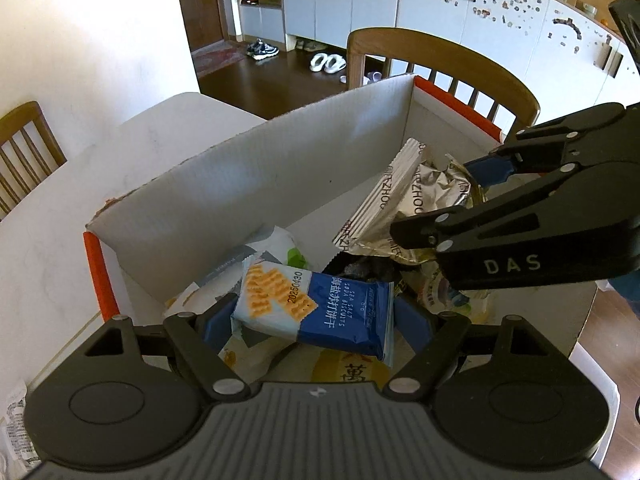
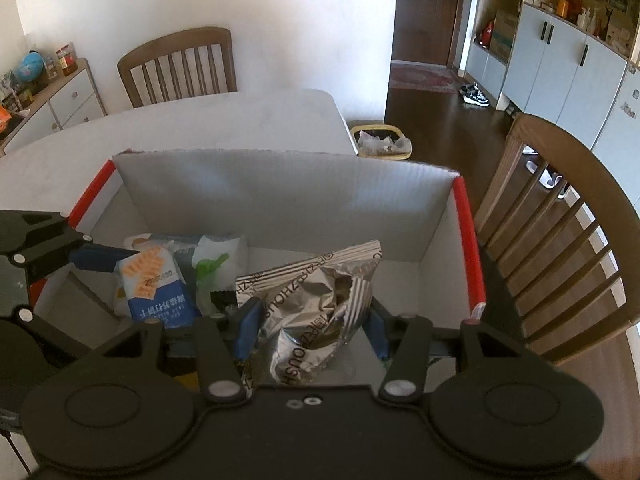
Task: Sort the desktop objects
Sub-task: 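Carry the blue bar and silver wrapper over the shoebox, then lower both items into the box and open both tools, then move both open tools back over the cable and clear packet on the placemat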
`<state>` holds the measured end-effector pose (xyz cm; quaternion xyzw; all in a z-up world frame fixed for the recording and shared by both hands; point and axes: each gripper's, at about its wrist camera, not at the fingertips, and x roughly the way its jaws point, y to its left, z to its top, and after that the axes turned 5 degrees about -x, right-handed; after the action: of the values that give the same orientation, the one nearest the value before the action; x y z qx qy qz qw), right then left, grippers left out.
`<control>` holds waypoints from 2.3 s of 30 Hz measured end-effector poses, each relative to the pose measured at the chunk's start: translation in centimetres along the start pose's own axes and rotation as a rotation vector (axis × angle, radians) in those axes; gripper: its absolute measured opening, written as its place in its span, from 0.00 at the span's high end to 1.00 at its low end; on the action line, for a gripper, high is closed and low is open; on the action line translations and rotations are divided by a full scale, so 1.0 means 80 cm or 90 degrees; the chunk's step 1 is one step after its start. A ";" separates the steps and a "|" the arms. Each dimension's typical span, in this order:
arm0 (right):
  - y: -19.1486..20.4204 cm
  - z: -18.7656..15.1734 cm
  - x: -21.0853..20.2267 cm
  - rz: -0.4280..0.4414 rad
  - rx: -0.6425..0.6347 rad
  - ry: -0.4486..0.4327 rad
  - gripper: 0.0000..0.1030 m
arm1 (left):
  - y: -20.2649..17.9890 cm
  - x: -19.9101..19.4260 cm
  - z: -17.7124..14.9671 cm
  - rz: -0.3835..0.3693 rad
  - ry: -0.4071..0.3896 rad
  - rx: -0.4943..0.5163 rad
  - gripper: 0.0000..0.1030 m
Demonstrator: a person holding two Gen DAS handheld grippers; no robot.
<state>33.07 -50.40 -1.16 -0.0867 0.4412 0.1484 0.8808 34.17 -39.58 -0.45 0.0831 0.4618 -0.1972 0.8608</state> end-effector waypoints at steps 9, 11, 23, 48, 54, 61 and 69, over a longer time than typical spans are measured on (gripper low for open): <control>-0.001 0.001 0.009 -0.001 -0.001 0.016 0.46 | -0.002 0.010 0.003 0.004 0.021 0.002 0.19; -0.001 0.000 0.010 -0.001 -0.002 0.020 0.46 | -0.003 0.010 0.003 0.006 0.023 0.001 0.19; 0.000 -0.002 0.008 -0.015 -0.012 0.023 0.37 | -0.004 0.002 0.001 -0.004 0.030 -0.004 0.16; -0.003 -0.005 -0.062 0.003 -0.004 -0.035 0.26 | -0.014 -0.053 -0.005 -0.011 -0.028 -0.022 0.11; 0.005 -0.006 -0.087 0.016 0.000 -0.058 0.26 | -0.016 -0.075 -0.009 -0.003 -0.050 -0.039 0.11; 0.016 -0.011 -0.114 0.036 0.019 -0.086 0.26 | -0.013 -0.106 -0.021 0.010 -0.082 -0.064 0.11; 0.026 -0.019 -0.138 0.043 0.022 -0.106 0.25 | -0.014 -0.140 -0.040 0.030 -0.119 -0.080 0.11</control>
<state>24.96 -50.90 6.73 -0.0439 0.3714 0.1775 0.9103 25.69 -36.62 7.10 0.0210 0.3887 -0.1549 0.9080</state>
